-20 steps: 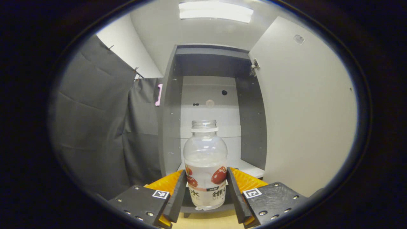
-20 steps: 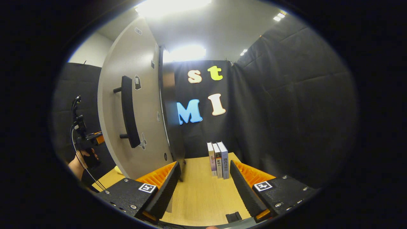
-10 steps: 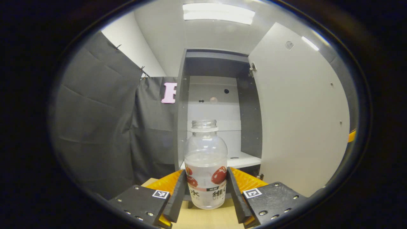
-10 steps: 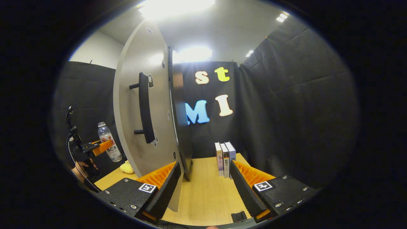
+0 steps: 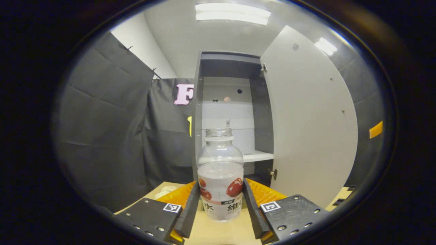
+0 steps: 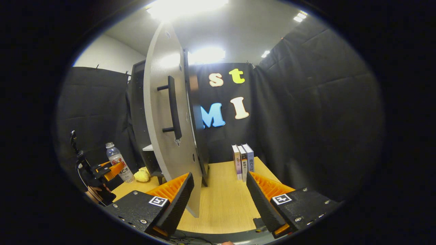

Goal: Open the cabinet door with the right hand, grasp the bottle in the cabinet with the left hand and place it on the coaster, then close the cabinet door with the right hand.

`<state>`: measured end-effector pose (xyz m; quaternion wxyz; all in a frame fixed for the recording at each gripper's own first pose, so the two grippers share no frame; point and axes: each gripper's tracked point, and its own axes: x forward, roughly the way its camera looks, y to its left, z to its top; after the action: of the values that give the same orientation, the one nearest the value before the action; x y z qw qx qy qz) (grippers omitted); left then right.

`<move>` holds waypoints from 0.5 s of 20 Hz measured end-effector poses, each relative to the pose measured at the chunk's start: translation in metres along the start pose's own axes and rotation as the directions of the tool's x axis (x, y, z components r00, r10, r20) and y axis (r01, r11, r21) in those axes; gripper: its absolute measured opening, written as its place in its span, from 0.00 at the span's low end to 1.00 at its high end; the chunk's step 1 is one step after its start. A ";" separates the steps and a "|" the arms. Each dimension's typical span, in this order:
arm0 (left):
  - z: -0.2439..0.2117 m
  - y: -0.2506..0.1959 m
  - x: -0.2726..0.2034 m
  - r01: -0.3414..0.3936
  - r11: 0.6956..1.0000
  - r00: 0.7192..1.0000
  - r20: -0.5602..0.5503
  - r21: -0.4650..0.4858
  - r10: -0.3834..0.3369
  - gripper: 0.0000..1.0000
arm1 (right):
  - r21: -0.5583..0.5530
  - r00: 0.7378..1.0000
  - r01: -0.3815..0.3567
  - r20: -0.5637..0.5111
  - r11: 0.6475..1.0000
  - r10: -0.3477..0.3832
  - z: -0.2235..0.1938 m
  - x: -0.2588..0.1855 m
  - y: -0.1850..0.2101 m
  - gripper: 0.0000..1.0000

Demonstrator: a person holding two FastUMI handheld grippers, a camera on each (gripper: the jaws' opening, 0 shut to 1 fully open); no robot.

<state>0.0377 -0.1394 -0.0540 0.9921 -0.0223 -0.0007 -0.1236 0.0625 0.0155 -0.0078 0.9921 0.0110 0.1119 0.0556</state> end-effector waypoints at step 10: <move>-0.087 0.007 -0.034 -0.016 0.999 0.998 -0.068 -0.039 0.013 0.69 | -0.048 0.999 0.025 -0.041 0.999 -0.027 -0.017 -0.012 0.006 0.95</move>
<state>0.0061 -0.1281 -0.1419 0.9918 -0.0377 0.0356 -0.1169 0.0464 0.0205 -0.0217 0.9902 -0.0152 0.1311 0.0454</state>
